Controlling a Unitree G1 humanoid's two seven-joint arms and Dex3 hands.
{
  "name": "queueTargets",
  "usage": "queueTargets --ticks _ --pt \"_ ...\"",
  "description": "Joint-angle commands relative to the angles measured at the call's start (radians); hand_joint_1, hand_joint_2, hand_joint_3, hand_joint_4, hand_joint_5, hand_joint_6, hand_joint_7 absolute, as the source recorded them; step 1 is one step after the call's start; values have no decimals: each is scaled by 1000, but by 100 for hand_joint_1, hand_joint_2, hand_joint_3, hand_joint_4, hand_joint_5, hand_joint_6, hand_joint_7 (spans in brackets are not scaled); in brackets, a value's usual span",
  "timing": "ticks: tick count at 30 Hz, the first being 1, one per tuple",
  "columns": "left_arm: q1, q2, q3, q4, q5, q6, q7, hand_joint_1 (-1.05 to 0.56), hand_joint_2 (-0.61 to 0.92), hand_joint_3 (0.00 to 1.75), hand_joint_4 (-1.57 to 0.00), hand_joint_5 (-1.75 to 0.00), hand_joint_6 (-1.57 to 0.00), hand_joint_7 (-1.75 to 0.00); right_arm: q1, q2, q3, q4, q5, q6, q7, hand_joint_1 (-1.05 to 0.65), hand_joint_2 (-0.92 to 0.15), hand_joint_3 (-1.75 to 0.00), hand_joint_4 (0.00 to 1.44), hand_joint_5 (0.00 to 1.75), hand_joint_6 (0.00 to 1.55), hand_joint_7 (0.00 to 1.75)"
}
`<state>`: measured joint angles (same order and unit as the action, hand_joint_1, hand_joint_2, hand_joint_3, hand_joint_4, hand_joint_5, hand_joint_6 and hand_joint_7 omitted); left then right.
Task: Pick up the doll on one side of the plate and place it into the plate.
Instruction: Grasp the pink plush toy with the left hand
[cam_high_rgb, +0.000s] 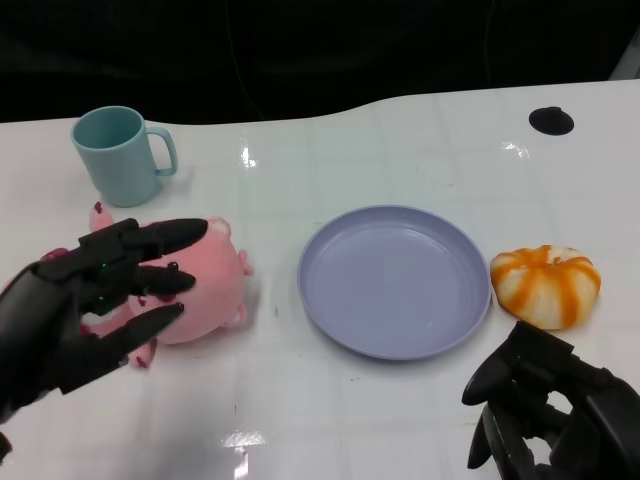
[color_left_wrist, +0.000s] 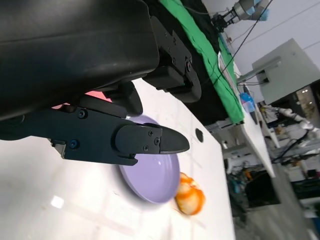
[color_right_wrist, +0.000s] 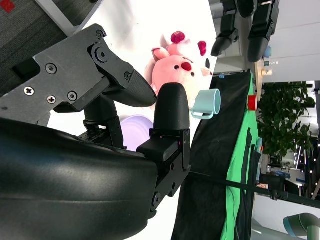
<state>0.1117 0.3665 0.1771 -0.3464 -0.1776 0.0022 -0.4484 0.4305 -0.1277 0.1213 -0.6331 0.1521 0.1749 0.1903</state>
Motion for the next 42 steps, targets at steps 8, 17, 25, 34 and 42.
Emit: queueTargets --ticks 8,17,25,34,42 --pt "-25 178 23 -65 373 -47 81 -69 92 3 0 -42 -19 -2 -1 -1 3 -15 0 11 -6 -20 -55 -124 60 175 49 157" --pt "-59 291 -38 -65 762 -2 103 -77 92 6 0 -20 -7 0 -2 0 6 -12 -1 7 -7 -20 -56 -123 60 175 49 157" --pt "-133 326 -144 3 978 57 59 -78 90 1 0 -22 -11 -1 -1 -1 7 -7 -7 -1 -6 -20 -57 -122 61 175 50 157" --pt "-260 316 -283 236 1069 68 79 -81 92 2 -2 -24 -13 -1 5 0 2 -17 -2 11 -4 -21 -56 -122 60 175 50 157" --pt "-388 304 -390 490 1081 26 143 -80 92 2 -3 -25 -16 -1 11 0 4 -24 -4 15 -3 -21 -57 -121 60 175 50 157"
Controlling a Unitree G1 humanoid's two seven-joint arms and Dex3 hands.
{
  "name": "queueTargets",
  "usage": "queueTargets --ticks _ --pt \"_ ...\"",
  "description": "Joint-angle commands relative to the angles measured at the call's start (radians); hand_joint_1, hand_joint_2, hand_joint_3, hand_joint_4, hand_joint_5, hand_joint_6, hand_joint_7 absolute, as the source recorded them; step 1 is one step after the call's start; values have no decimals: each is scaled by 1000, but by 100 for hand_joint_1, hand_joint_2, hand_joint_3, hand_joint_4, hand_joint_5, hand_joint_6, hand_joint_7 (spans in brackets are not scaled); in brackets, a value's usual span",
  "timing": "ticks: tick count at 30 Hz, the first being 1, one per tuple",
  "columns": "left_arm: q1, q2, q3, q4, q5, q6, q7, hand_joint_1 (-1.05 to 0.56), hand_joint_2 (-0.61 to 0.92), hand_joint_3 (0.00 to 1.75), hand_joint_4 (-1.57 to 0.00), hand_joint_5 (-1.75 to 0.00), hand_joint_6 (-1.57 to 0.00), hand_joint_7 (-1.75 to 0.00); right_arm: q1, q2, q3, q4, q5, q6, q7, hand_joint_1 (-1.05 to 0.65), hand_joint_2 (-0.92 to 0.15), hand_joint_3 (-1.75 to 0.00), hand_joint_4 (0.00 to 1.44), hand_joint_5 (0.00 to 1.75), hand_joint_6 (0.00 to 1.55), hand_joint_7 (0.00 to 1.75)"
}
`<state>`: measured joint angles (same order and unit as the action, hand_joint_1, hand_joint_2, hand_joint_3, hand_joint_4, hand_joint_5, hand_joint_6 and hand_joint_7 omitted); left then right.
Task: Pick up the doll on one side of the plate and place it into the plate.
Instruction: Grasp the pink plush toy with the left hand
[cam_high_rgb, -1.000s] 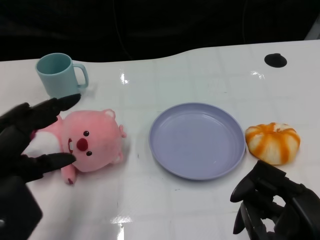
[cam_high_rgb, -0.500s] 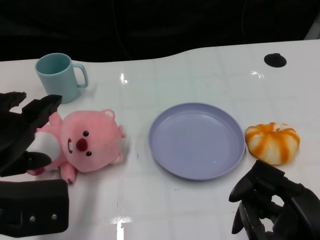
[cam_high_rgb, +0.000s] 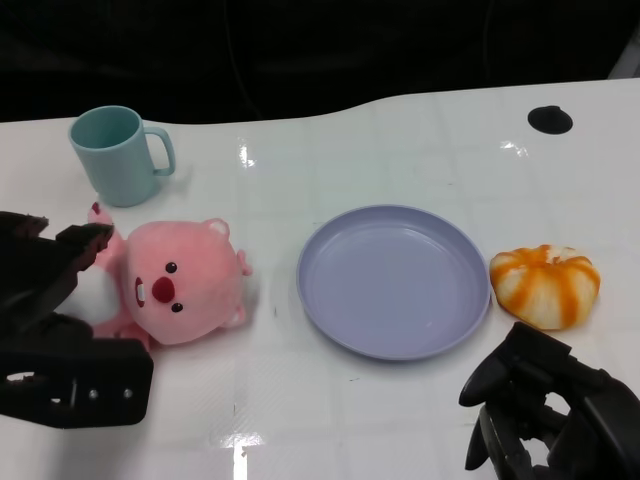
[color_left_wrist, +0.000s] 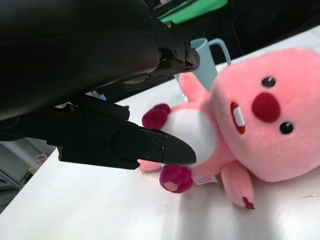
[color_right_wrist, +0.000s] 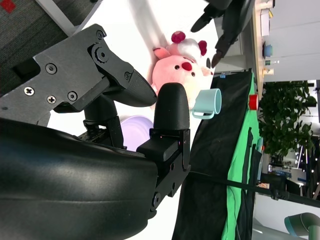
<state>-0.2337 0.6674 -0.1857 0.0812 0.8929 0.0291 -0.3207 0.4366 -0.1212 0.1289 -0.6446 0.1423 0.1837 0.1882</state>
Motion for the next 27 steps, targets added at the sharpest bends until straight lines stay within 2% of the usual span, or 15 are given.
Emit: queueTargets --ticks 1,11,18,22,24,26,27 --pt "-59 1 -41 92 11 -5 18 -80 92 2 -3 -25 -15 -1 6 -6 -3 -13 6 7 -1 -21 -57 -121 60 175 50 157" --pt "-187 -48 -161 363 5 -23 72 -77 92 2 -3 -20 -14 0 12 -6 1 -19 -4 9 -3 -21 -57 -119 61 175 51 156" --pt "-296 -130 -247 650 -7 -54 165 -62 92 2 -8 -18 -17 -2 21 -5 0 -27 -1 11 -4 -22 -58 -118 61 175 51 155" --pt "-333 -168 -267 773 -26 -77 257 -52 92 1 -19 -14 -26 -2 22 -5 0 -30 0 16 -3 -22 -58 -118 61 175 51 155" --pt "-346 -190 -267 834 -47 -85 309 -45 91 0 -32 -12 -37 -3 23 -6 -1 -31 1 17 -2 -22 -58 -118 61 175 51 155" --pt "-353 -203 -260 882 -79 -114 352 -35 91 0 -56 -14 -60 -5 25 -6 -1 -33 0 19 -4 -23 -58 -118 60 175 51 155" --pt "-355 -209 -256 910 -95 -131 379 -33 92 1 -64 -15 -67 -5 24 -7 -1 -33 -1 19 -3 -23 -58 -118 60 175 51 155"
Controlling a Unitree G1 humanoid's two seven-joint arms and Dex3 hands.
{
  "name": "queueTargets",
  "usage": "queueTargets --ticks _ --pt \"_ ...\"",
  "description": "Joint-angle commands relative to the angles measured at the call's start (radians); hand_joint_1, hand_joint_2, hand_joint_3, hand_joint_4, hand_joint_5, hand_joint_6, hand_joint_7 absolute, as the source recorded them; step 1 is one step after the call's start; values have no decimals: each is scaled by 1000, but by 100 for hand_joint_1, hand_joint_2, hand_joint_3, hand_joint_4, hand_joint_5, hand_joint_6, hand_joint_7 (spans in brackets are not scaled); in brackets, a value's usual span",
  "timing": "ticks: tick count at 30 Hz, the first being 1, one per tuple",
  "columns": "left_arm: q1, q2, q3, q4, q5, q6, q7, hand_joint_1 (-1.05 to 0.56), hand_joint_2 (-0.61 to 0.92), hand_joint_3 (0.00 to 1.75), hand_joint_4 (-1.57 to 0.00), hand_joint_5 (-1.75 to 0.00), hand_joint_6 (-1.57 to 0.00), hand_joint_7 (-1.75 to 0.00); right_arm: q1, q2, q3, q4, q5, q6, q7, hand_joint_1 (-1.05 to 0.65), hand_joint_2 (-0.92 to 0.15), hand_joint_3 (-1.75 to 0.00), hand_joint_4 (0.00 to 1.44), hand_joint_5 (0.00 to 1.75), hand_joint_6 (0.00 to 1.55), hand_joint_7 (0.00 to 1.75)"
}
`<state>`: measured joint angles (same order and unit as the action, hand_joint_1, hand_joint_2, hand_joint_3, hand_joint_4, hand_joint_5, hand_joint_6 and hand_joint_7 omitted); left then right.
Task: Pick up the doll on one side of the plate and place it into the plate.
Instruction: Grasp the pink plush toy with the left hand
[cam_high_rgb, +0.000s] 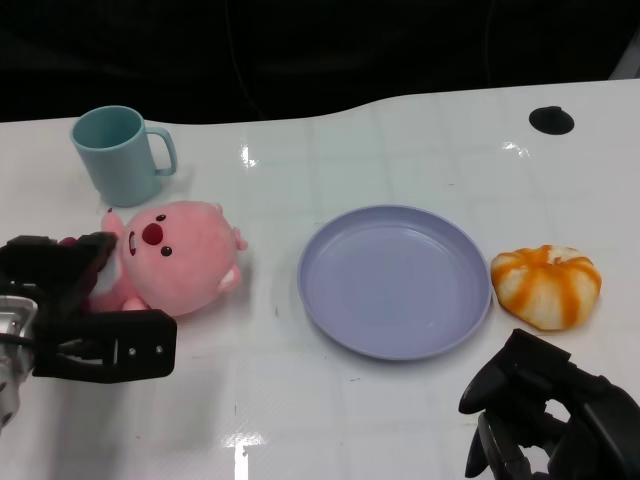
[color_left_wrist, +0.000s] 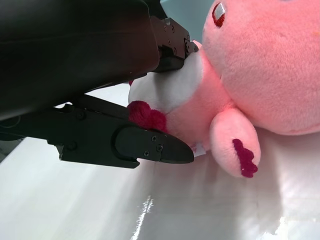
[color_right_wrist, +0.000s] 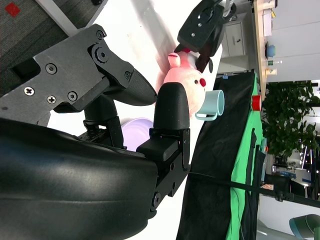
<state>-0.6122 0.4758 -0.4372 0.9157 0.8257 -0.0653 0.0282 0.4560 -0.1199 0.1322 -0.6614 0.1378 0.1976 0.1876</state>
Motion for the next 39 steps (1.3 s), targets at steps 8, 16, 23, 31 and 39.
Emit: queueTargets --ticks 8,16,23,31,39 --pt "-8 -30 -41 224 -61 -92 88 -29 92 11 -78 -112 -108 -1 3 -10 -8 -12 4 -1 1 -22 -57 -119 61 175 51 155" --pt "-13 -30 -39 239 -105 -109 113 -31 92 18 -69 -137 -108 -4 6 -10 -9 -14 4 1 0 -22 -57 -119 61 175 51 155" --pt "4 -22 -11 207 -151 -173 220 -21 92 34 -75 -174 -60 -172 4 -8 -10 -7 6 -14 4 -21 -57 -119 61 175 51 155" --pt "23 -21 29 112 -185 -183 308 -18 74 68 -83 -175 -65 -175 14 -15 -15 -14 -3 -22 5 -22 -57 -120 62 175 51 155" --pt "63 -13 77 -50 -188 -130 346 -19 62 88 -89 -175 -68 -175 18 -14 -17 -16 5 -22 9 -23 -57 -120 61 175 51 155"
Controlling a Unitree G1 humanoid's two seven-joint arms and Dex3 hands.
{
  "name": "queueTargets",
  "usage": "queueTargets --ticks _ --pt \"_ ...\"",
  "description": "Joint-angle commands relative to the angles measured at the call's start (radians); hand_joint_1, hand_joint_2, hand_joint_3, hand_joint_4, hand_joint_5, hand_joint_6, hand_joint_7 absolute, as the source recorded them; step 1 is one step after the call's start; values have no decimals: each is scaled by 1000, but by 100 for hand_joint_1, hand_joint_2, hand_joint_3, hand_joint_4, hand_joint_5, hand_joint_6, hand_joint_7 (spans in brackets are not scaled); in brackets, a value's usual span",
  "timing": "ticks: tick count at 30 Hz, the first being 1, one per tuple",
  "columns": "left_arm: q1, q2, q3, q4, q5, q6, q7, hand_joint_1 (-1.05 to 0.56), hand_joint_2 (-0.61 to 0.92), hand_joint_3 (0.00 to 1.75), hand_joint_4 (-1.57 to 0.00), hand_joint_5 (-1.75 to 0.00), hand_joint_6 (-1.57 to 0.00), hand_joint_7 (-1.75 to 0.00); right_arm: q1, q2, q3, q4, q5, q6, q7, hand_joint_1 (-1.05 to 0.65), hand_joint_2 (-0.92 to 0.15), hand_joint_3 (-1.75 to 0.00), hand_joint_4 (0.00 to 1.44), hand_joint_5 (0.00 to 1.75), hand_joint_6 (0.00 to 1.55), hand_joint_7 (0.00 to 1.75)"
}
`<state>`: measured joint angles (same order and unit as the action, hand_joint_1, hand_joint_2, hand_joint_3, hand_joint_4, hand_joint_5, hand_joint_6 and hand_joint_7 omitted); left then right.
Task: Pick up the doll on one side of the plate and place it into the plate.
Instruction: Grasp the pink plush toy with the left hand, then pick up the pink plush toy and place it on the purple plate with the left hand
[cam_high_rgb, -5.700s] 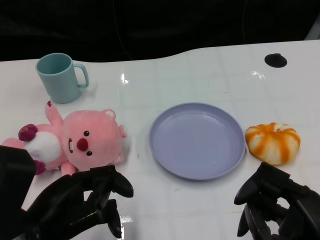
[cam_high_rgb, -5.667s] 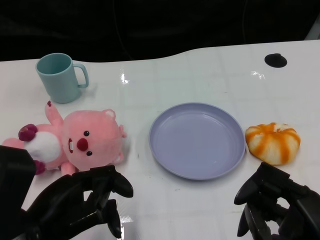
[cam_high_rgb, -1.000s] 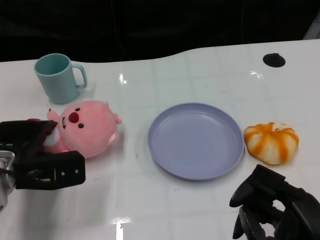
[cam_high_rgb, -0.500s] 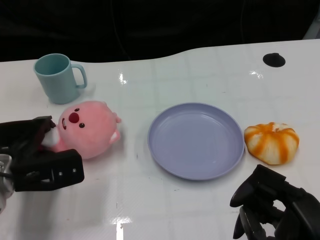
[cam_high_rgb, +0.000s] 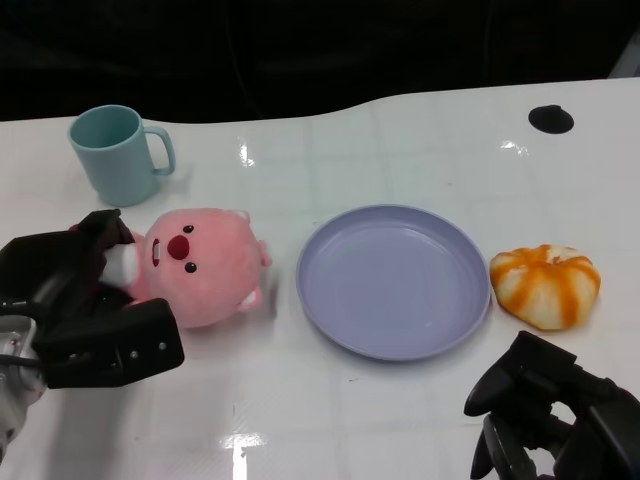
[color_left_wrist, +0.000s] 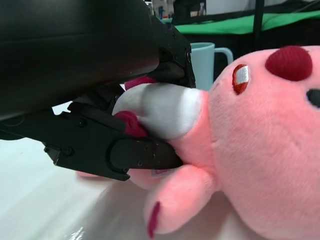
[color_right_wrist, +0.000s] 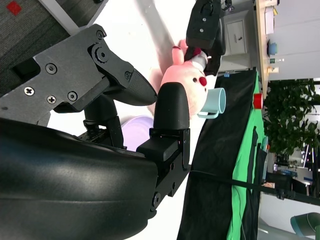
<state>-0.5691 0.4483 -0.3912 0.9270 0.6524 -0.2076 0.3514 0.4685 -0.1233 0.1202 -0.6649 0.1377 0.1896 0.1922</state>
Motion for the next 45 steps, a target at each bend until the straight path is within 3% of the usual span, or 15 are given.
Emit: queueTargets --ticks 1,12,17,21,35,37,38,40,45 --pt "28 16 40 -97 -19 15 19 -19 61 89 -90 -175 -68 -175 5 -9 -4 -13 5 -12 4 -23 -57 -120 61 175 51 155" --pt "86 18 81 -339 -15 61 -44 -23 50 110 -94 -175 -71 -175 -1 -2 17 -13 -5 -5 -8 -22 -57 -120 62 175 52 156" --pt "82 -13 75 -493 -7 122 -119 -20 49 112 -94 -175 -72 -175 -6 -5 23 -18 -14 1 -11 -24 -56 -120 62 175 51 156" --pt "56 -46 54 -539 7 142 -167 -19 49 99 -91 -175 -67 -175 -5 -5 25 -18 -18 -1 -11 -24 -56 -120 62 175 52 155" --pt "-88 -236 -20 -499 29 278 -323 -20 48 97 -90 -175 -68 -175 6 -4 33 -30 -5 9 -4 -23 -56 -121 62 175 52 155" --pt "-104 -256 -34 -487 35 298 -336 -26 62 67 -90 -175 -64 -175 6 -2 36 -34 -4 16 -6 -23 -57 -121 61 174 51 155" --pt "-115 -270 -43 -472 38 307 -338 -26 65 64 -90 -175 -64 -175 5 -1 38 -34 -4 16 -7 -23 -57 -120 61 174 51 155" --pt "-137 -294 -58 -440 43 323 -345 -24 67 76 -88 -175 -62 -175 4 1 40 -35 -7 20 -10 -23 -57 -120 61 175 51 155" --pt "-167 -338 -72 -376 37 336 -346 -22 66 83 -88 -175 -63 -174 -1 1 48 -33 -15 14 -12 -23 -55 -121 62 175 52 156"
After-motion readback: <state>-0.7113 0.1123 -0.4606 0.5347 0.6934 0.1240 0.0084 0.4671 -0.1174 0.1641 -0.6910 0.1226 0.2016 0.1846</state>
